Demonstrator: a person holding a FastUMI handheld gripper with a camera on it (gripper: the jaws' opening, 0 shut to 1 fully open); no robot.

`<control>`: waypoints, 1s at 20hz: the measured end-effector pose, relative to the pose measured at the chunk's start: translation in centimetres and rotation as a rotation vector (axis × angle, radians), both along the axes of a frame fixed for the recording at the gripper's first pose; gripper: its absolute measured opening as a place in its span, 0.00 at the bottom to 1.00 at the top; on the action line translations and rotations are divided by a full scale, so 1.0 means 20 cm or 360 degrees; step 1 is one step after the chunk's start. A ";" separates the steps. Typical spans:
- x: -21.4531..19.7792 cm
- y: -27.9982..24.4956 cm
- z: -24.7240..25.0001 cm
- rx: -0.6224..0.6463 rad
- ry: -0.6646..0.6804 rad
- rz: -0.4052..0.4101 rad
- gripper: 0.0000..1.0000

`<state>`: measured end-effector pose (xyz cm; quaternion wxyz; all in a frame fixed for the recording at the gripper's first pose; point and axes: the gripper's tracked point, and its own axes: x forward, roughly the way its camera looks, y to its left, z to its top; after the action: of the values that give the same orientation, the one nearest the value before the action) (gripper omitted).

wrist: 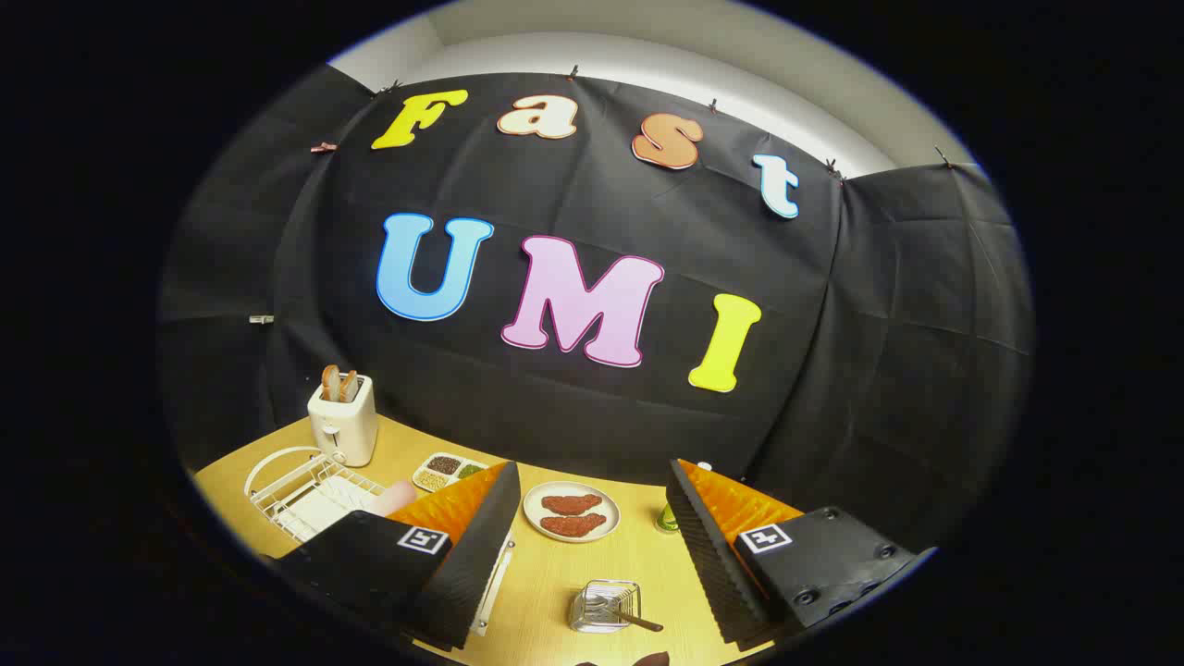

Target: Take the plate from the dish rack, then take the spoon from the basket and place it into the plate.

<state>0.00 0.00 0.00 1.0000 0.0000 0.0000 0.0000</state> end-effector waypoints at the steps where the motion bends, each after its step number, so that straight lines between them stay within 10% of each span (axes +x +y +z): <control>1: 0.00 0.00 0.00 -0.0001 -0.0003 -0.0005 0.98; 20: -0.04 0.08 0.03 -0.0009 -0.0007 -0.0020 0.97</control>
<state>-0.90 1.51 0.64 1.0000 -0.0028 -0.0021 -0.0063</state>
